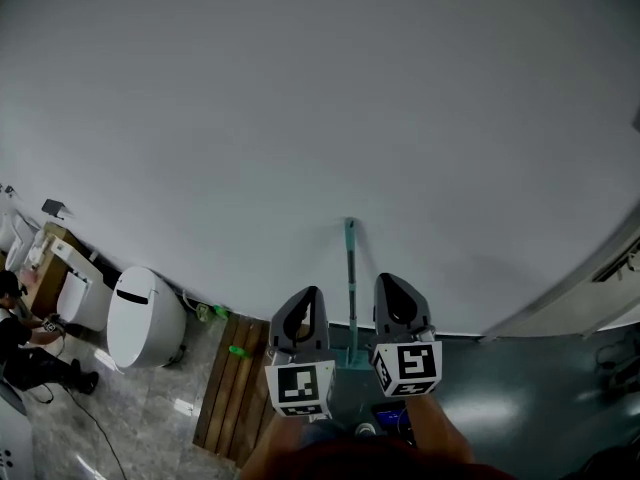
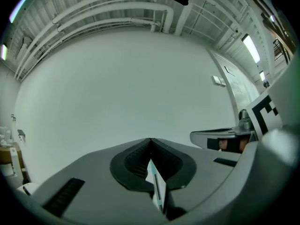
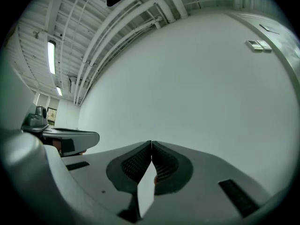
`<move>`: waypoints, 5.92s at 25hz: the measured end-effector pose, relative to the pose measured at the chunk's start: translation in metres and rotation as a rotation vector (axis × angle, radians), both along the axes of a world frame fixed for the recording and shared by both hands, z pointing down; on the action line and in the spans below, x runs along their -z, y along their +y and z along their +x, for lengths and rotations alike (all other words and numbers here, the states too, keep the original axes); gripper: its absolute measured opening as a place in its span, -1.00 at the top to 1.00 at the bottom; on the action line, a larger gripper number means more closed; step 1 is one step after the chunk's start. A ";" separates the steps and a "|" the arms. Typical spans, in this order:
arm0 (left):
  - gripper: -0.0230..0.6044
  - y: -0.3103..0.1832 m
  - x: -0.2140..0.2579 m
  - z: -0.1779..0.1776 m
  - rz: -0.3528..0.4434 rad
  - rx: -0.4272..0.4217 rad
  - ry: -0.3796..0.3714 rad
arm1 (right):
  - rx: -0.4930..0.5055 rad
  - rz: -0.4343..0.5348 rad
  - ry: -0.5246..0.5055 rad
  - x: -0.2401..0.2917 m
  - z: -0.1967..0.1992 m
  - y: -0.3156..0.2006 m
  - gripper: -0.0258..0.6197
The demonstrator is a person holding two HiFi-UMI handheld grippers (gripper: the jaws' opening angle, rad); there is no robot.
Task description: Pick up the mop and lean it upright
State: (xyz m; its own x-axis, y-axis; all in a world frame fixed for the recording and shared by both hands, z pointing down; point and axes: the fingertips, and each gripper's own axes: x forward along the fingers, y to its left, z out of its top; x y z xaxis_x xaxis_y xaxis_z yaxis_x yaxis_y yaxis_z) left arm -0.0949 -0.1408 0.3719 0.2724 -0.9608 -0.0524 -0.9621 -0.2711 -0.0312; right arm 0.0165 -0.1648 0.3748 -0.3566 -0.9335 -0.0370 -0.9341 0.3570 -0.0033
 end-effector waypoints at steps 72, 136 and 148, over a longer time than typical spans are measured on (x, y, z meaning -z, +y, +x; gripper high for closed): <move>0.88 -0.077 -0.017 -0.041 -0.016 0.098 -0.016 | -0.056 -0.312 0.119 -0.163 -0.036 -0.197 0.29; 0.88 -0.080 -0.042 -0.022 -0.063 0.056 -0.038 | -0.064 -0.145 0.154 -0.141 -0.016 -0.064 0.58; 0.88 -0.082 -0.040 -0.026 -0.054 0.049 -0.027 | -0.074 -0.153 0.154 -0.142 -0.015 -0.063 0.58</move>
